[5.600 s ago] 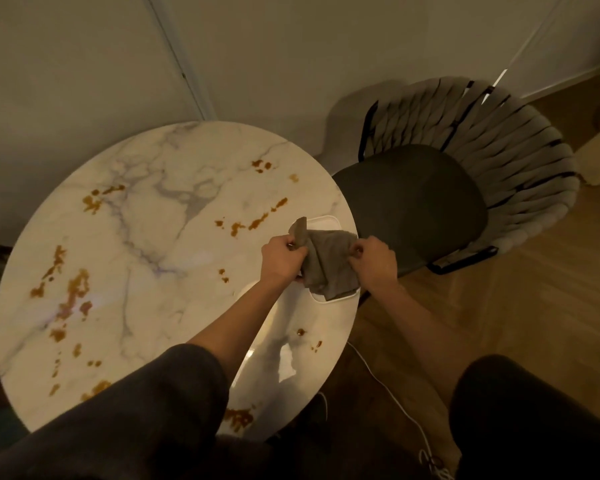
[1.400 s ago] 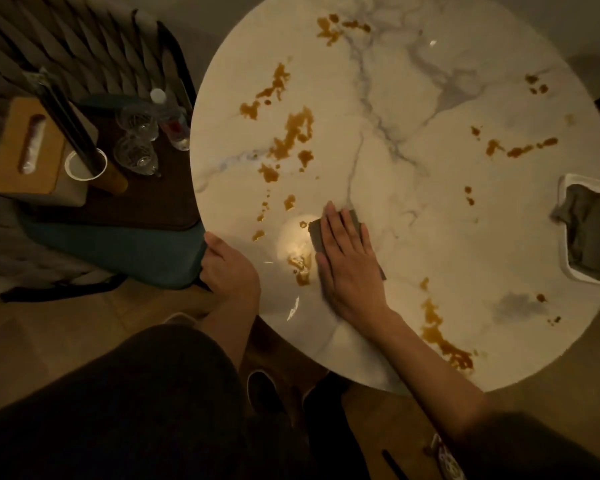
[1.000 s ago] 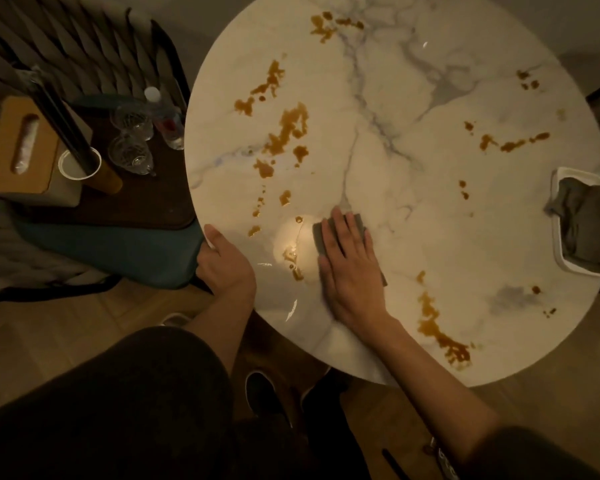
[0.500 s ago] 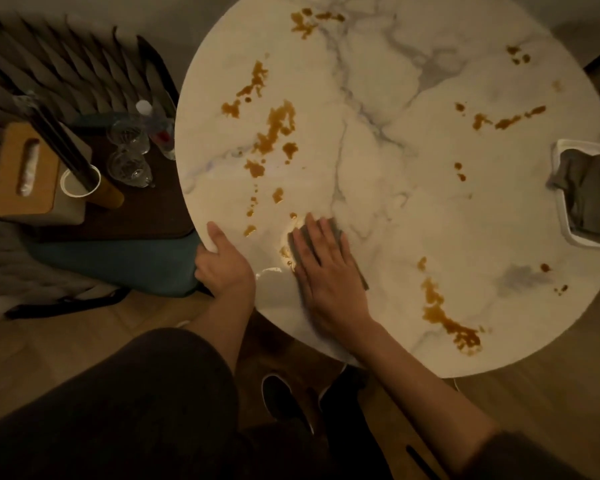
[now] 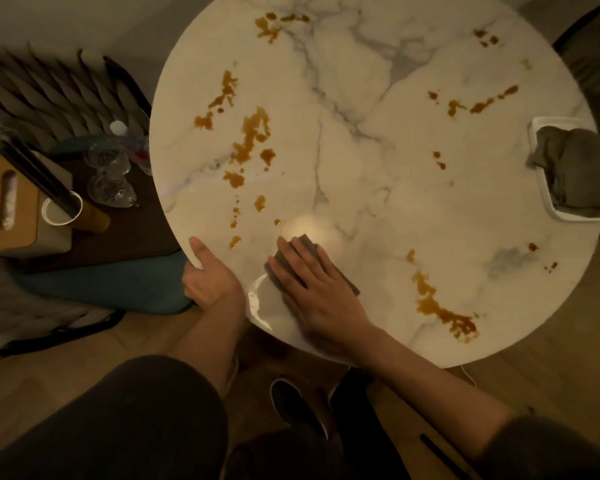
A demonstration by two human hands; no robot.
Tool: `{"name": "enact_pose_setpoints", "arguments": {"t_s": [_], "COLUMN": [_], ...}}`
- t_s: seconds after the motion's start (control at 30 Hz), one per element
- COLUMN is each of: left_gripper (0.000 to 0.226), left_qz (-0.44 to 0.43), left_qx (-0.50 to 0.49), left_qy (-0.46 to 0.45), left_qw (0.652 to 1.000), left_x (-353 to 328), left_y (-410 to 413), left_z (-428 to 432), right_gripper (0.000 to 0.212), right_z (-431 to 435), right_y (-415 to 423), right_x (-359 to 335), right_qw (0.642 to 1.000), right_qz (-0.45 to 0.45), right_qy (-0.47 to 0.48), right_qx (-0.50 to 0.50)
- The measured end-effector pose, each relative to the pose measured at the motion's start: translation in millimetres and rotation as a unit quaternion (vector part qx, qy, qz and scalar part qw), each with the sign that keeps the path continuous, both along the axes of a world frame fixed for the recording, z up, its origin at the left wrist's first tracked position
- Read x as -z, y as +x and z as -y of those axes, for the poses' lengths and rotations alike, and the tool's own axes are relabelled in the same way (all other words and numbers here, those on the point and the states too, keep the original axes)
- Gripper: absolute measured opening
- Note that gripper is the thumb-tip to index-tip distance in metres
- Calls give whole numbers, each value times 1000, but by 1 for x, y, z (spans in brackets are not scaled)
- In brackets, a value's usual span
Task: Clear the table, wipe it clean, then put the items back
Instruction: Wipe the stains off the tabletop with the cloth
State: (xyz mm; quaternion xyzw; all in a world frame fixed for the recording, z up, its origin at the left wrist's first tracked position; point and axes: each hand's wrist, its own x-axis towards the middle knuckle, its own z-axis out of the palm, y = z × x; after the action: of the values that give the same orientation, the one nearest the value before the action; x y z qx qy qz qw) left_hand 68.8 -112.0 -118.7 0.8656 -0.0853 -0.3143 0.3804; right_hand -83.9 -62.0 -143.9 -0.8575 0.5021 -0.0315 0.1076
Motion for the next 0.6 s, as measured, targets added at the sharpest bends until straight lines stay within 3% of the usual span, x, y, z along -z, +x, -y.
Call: {"name": "enact_pose_setpoints", "arguments": {"t_s": [0.07,0.27,0.37,0.47,0.6], "left_gripper": [60,61,62,63,63], "left_qz": [-6,-5,9,10,2], "left_qx": [-6,-7,-1,1,-6], "left_qy": [-1,1,1,1,14], "left_qw": [1000,1000,1000,1000,1000], "left_x": [-2,1,1,4,4], "left_y": [0,-1,0,1,1], "left_z": [0,1,0,0,0], "right_gripper": [52,55,54,54,55], "right_z": [0,46,26,8,35], "right_y": [-20,-3,22,-8,-41], "right_x": [-1,-5,-1,0,-2], "right_qw": [1000,983,998,998,999], "right_qz": [-5,-16,-11,-15,-35], "right_qy": [-6,7,18,12,4], "right_qx": [-19,182,55,-58,32]}}
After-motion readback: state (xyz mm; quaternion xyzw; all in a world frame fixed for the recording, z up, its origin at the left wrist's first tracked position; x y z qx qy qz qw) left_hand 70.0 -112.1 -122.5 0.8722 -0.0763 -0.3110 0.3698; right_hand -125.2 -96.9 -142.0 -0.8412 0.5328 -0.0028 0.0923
